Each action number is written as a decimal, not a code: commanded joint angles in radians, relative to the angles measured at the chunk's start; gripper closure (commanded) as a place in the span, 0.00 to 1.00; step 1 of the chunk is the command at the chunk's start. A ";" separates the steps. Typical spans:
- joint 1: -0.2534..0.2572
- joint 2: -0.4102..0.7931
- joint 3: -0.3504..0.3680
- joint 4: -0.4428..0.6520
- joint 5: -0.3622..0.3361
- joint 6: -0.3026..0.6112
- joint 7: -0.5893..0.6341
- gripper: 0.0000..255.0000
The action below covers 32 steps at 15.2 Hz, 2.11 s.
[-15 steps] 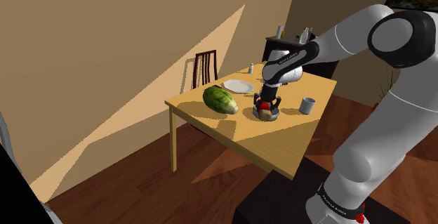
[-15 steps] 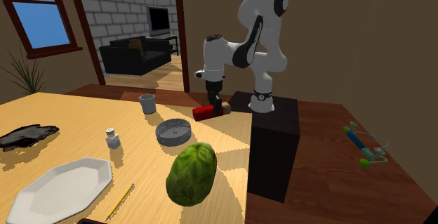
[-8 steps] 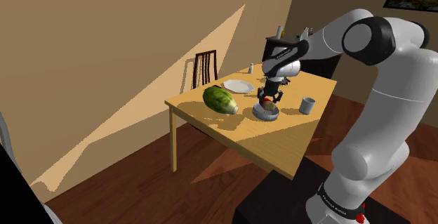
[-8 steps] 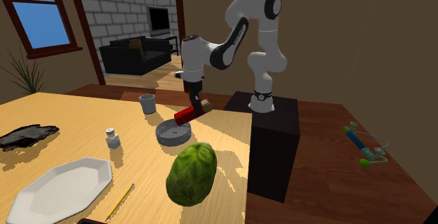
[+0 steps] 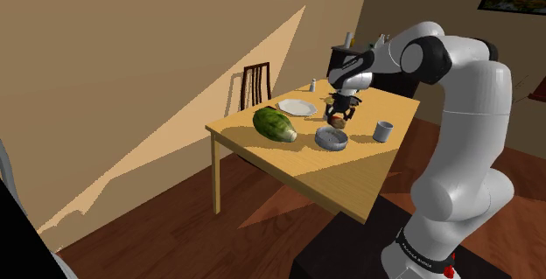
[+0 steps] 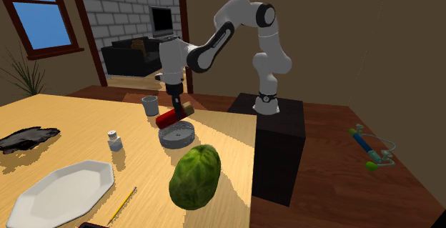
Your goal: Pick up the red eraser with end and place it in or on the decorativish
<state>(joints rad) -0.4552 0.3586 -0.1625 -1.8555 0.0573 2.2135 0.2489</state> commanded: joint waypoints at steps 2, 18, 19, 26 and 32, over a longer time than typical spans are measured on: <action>-0.008 0.040 0.001 0.022 0.008 0.018 -0.011 1.00; -0.014 0.117 0.010 -0.004 0.024 0.121 -0.021 1.00; -0.014 0.117 0.010 -0.004 0.024 0.121 -0.021 1.00; -0.014 0.116 0.010 -0.005 0.024 0.121 -0.021 0.00; -0.007 0.041 0.002 0.020 0.008 0.021 -0.011 0.00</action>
<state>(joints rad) -0.4626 0.4046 -0.1602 -1.8345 0.0666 2.2401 0.2384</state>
